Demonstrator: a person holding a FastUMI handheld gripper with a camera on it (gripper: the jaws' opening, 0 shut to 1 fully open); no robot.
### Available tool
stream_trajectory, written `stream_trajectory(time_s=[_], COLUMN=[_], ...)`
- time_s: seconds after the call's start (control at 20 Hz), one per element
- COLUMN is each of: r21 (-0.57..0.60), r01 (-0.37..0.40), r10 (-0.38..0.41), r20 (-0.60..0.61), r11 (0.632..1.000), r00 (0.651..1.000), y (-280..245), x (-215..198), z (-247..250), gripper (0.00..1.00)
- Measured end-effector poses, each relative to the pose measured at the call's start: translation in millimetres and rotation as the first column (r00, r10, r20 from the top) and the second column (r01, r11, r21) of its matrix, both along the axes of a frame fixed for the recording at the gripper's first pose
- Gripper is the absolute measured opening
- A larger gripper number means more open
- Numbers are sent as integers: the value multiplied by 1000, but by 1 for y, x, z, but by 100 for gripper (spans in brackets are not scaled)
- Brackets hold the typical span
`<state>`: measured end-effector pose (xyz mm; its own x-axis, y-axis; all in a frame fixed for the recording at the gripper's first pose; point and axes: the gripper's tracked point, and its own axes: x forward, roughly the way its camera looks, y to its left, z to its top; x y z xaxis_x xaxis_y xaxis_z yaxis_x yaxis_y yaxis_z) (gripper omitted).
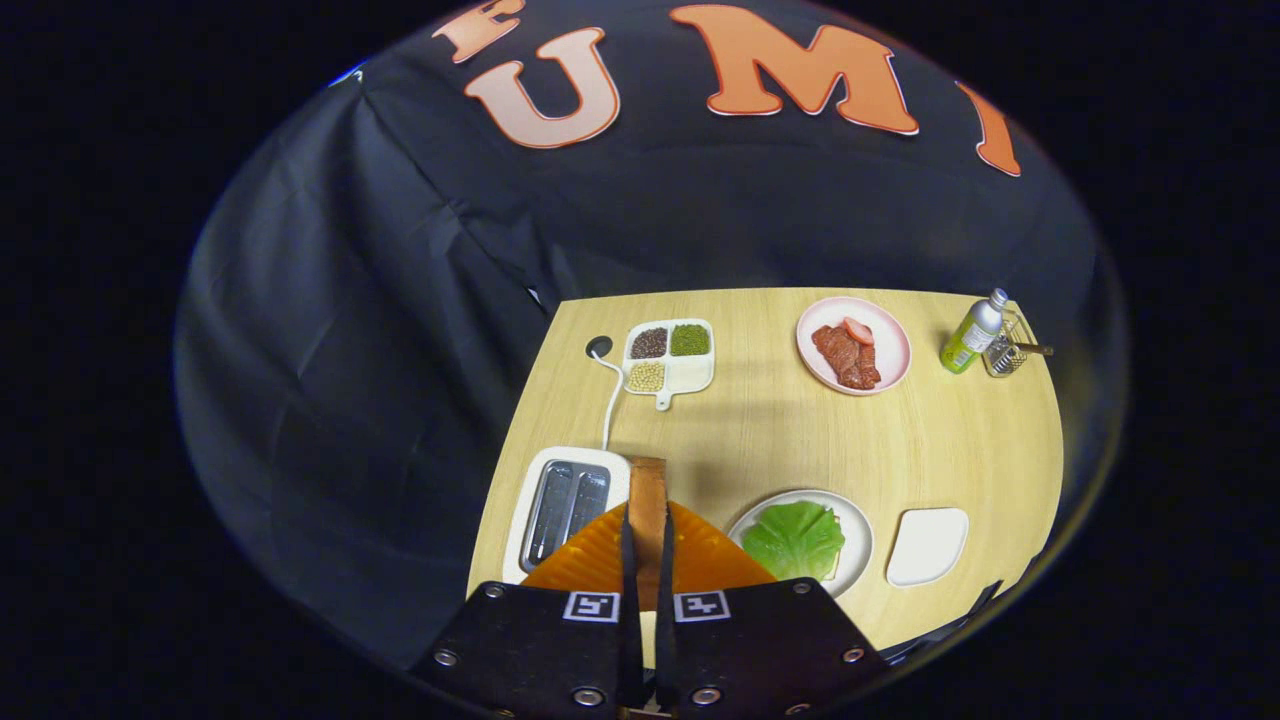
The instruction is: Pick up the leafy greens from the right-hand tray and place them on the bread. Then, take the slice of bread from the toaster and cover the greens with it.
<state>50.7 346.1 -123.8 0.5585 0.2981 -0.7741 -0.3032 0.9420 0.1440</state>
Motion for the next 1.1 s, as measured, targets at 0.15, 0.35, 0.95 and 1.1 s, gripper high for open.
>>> stream_trajectory(time_s=[0.15, 0.35, 0.95, 1.1], r21=[3, 3, 125, 145], r01=[12, 20, -14, 0], r10=[-12, -20, 39, 35], r20=[-17, -38, -203, -232], r11=[1000, 1000, 992, 989], r00=[1000, 999, 978, 972], y=[-33, -72, -110, -122], x=[2, 9, 11, 15], z=[-14, -40, -143, -163], gripper=[5, 6, 6, 6])
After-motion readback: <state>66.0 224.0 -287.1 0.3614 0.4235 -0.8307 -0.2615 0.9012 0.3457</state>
